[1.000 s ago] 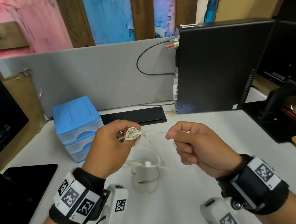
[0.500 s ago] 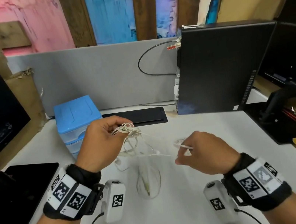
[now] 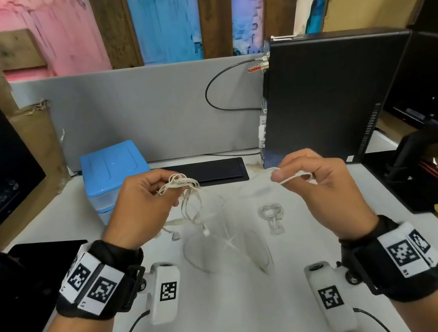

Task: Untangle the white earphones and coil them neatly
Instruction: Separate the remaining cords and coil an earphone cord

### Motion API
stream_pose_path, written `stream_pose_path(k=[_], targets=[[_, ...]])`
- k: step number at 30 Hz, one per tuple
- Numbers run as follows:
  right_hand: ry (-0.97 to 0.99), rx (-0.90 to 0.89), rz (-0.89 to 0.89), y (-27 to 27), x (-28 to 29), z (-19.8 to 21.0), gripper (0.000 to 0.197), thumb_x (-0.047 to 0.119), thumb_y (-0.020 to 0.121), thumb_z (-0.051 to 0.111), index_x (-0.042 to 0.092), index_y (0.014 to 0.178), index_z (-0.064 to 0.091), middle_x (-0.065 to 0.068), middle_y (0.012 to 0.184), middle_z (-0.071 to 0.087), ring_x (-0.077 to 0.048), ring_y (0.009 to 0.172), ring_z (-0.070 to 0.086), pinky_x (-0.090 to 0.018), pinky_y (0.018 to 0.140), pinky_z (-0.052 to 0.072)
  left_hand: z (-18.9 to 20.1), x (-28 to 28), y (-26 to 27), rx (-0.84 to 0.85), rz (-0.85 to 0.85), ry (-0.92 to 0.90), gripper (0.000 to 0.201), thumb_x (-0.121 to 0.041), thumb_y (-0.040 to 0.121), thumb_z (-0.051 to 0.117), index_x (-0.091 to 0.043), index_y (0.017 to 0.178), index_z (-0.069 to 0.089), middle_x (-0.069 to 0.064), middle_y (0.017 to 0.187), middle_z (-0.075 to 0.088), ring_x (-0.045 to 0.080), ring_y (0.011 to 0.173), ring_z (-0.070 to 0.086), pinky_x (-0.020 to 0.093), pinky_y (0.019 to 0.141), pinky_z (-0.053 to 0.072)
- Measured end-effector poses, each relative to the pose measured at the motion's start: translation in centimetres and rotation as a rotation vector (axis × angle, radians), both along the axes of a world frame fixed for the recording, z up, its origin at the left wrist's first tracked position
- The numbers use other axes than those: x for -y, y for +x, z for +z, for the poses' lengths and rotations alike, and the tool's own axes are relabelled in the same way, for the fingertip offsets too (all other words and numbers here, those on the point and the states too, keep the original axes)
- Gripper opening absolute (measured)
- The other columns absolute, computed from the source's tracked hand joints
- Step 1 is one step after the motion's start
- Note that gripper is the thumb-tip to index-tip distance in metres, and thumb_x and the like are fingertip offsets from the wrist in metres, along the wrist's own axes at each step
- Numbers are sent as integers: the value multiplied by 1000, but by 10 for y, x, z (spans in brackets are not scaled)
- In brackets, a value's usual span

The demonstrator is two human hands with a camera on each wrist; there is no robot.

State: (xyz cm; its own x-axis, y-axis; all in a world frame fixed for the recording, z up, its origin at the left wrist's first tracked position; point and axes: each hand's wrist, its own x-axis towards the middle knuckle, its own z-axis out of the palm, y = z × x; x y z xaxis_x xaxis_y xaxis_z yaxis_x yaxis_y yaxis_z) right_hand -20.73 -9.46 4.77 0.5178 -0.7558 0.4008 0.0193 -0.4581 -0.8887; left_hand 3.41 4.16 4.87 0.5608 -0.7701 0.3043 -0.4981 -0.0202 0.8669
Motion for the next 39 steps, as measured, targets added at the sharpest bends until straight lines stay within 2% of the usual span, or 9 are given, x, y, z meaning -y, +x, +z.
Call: stream_pose_path(k=[3,5,9,15,18,25,31,35,39], targets=[[182,155,88,-4,4,10,22,0,91,59,8,73,68,-9,104,75,-22,105,68,-38,92,48,3,-2,6,-50,33,-17,10,-13,90,69,-20,86,75,-12,61,68,-2,47,53,9,44,39],[421,302,219,-8,4,18,22,6,90,53,8,68,53,-20,94,73,-34,107,68,-44,95,50,5,-3,10,-101,47,-38,18,-14,90,69,-26,79,76,-11,60,68,-1,48,52,12,46,40],[588,369,288,-9,1,22,20,17,84,51,10,67,44,-13,62,55,-37,82,72,-41,74,60,6,-3,9,-185,69,-25,23,-10,93,66,-26,79,76,-8,61,67,1,47,51,11,47,42],[532,385,278,-11,5,21,20,15,84,52,8,68,42,-16,92,69,-34,99,70,-40,79,58,14,-4,7,-293,63,-25,16,-11,95,63,-17,84,73,-5,53,60,2,45,47,11,41,34],[516,318,351,-10,0,19,20,13,87,55,9,69,46,-18,89,70,-35,93,71,-38,77,58,19,-6,1,-342,19,-32,18,-9,96,60,-13,86,74,0,55,61,8,45,40,13,40,31],[448,264,325,-2,-13,18,15,19,89,60,13,75,62,-14,92,71,-30,94,71,-36,73,58,26,-8,-10,-315,-48,-8,20,-5,97,56,-10,93,75,-3,59,67,3,42,48,12,40,35],[459,279,289,-4,-12,19,22,31,79,67,9,78,64,-13,94,71,-28,95,71,-35,71,58,29,-12,-12,-322,-96,34,33,-7,95,58,-19,71,76,7,62,67,12,45,41,16,41,33],[452,280,299,-1,-15,17,21,27,82,70,8,78,63,-10,91,71,-27,93,71,-35,70,58,29,-13,-16,-316,-142,55,38,-4,94,57,-21,66,75,7,65,69,11,46,42,16,41,34],[414,244,315,2,-19,14,16,29,84,72,16,75,69,-8,91,72,-25,91,71,-34,69,58,30,-14,-17,-316,-190,28,21,-6,85,67,-16,68,71,10,70,70,14,46,41,16,41,33]])
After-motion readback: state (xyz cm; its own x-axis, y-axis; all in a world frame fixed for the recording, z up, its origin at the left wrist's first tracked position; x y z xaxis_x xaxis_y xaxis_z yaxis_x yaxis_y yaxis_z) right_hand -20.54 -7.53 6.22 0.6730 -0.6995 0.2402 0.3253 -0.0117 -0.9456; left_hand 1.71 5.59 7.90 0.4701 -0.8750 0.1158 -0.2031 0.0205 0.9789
